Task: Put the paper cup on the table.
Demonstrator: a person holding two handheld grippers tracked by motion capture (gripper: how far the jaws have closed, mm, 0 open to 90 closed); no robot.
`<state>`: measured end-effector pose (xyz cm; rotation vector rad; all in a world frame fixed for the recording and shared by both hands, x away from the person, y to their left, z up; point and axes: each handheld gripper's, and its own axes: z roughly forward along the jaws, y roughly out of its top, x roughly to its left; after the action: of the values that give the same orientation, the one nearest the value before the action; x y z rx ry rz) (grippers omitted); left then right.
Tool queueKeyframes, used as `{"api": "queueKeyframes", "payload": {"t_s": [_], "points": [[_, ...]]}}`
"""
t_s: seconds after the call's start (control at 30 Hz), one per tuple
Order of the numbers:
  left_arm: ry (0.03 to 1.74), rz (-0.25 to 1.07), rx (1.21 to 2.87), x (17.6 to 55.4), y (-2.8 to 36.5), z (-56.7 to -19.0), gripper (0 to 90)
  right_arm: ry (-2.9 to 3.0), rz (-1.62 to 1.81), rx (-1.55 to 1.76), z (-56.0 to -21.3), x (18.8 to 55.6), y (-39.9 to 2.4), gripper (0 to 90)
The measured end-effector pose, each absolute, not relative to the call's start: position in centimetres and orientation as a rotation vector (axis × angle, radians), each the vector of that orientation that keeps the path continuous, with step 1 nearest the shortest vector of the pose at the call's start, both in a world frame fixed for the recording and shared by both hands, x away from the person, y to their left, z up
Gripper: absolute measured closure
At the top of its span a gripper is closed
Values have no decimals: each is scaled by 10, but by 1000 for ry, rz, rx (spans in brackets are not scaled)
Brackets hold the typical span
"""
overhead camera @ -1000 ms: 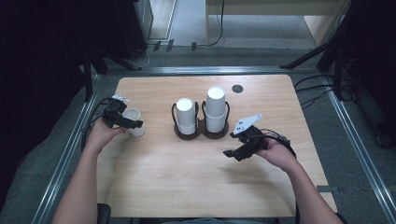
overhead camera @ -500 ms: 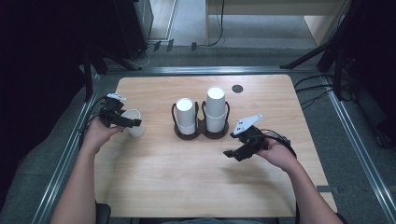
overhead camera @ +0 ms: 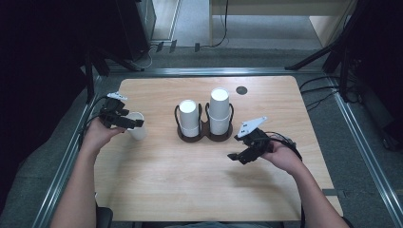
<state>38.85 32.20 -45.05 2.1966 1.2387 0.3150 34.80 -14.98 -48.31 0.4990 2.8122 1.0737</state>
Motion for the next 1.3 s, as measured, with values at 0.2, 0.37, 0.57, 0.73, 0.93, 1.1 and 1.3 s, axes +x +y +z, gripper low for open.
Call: {"api": "queueKeyframes", "payload": {"t_s": [0.2, 0.37, 0.57, 0.73, 0.93, 1.1, 1.3], "points": [[1224, 337, 2193, 386, 321, -442, 134, 2816, 1067, 495, -484, 348, -150, 223], [1220, 354, 2181, 384, 322, -436, 135, 2819, 1061, 493, -484, 348, -149, 223], [1213, 336, 2150, 382, 322, -428, 135, 2821, 1054, 482, -484, 347, -149, 223], [1202, 305, 2109, 380, 321, -423, 138, 2825, 1049, 476, -484, 347, -148, 223], [1178, 301, 2126, 379, 313, -420, 141, 2824, 1050, 474, -484, 347, -149, 223], [1162, 293, 2138, 377, 305, -419, 141, 2828, 1049, 474, -483, 347, -148, 223], [1141, 283, 2148, 370, 294, -418, 141, 2823, 1052, 470, -482, 349, -147, 223]]}}
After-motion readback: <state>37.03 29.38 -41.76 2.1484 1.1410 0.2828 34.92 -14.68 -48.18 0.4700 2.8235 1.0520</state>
